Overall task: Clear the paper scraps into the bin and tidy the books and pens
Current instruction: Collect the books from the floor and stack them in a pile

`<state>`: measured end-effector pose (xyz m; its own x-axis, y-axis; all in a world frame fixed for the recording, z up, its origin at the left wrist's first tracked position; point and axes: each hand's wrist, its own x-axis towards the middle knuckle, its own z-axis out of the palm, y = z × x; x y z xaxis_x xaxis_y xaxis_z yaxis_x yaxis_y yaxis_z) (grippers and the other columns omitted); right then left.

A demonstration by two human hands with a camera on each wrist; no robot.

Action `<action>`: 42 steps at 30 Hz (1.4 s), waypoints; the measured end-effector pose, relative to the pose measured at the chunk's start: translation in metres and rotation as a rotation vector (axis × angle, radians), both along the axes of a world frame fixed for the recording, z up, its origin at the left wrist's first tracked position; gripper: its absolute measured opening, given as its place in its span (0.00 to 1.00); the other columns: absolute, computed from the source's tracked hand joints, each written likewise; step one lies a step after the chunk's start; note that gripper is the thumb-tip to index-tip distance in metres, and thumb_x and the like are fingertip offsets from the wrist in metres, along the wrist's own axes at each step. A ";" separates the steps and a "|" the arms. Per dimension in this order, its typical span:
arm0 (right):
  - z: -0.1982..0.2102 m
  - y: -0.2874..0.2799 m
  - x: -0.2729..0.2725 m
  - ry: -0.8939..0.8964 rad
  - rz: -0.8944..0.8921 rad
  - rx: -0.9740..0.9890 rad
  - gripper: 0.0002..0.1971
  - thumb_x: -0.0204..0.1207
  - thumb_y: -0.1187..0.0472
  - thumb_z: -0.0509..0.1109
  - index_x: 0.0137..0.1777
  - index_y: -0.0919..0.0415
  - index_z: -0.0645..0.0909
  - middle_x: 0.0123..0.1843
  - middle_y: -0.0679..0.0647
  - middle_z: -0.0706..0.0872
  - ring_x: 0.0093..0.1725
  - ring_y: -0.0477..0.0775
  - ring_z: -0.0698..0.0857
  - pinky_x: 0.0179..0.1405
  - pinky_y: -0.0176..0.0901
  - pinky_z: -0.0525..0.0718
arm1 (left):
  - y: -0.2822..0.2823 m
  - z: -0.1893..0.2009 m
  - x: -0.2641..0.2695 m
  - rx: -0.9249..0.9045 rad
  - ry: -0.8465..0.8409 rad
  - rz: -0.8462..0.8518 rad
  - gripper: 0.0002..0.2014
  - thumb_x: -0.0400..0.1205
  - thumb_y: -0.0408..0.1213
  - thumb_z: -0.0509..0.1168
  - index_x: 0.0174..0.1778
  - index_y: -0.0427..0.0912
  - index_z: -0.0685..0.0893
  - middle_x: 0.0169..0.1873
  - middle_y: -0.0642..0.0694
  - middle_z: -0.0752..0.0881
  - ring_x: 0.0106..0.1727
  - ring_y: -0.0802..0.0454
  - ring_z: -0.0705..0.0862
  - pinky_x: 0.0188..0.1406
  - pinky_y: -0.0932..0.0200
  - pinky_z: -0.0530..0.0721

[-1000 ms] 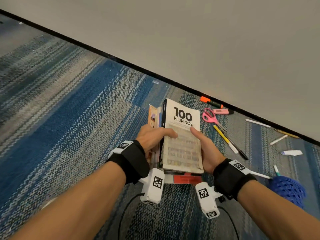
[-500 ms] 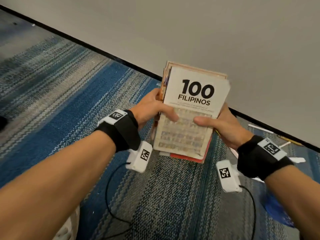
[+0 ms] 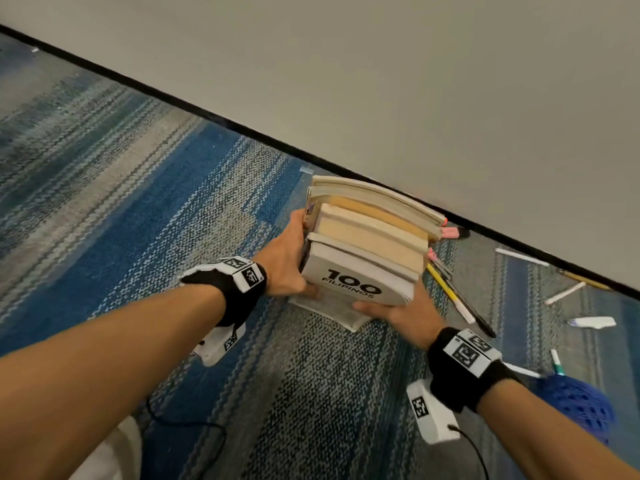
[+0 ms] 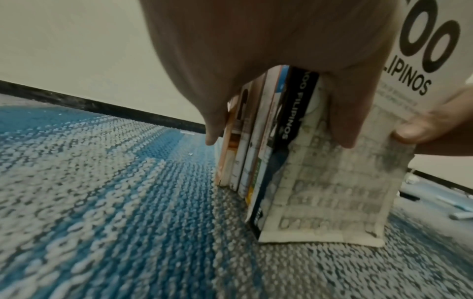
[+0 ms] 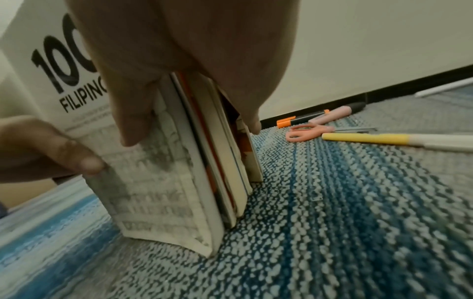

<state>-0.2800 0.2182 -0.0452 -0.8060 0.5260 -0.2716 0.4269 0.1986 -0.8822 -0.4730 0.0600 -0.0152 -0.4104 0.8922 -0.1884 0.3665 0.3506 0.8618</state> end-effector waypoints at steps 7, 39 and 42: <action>0.058 -0.004 -0.002 -0.015 -0.090 -0.155 0.56 0.57 0.64 0.87 0.78 0.47 0.53 0.75 0.47 0.73 0.71 0.40 0.76 0.68 0.37 0.77 | 0.017 0.043 -0.005 -0.200 -0.139 0.008 0.58 0.44 0.47 0.84 0.67 0.56 0.56 0.64 0.49 0.79 0.63 0.45 0.81 0.65 0.38 0.80; 0.748 -0.106 0.132 0.124 -0.470 -0.395 0.38 0.59 0.58 0.84 0.71 0.58 0.75 0.66 0.56 0.86 0.65 0.58 0.85 0.65 0.62 0.81 | -0.033 0.723 0.094 -0.119 -0.325 -0.167 0.38 0.59 0.49 0.85 0.65 0.55 0.79 0.51 0.58 0.90 0.51 0.59 0.89 0.60 0.49 0.85; 0.782 -0.138 0.174 0.192 -0.658 -0.408 0.34 0.62 0.53 0.80 0.70 0.58 0.77 0.64 0.57 0.87 0.63 0.61 0.86 0.64 0.59 0.82 | -0.025 0.754 0.136 -0.133 -0.320 -0.242 0.34 0.56 0.61 0.82 0.58 0.58 0.84 0.48 0.57 0.91 0.48 0.56 0.91 0.58 0.48 0.86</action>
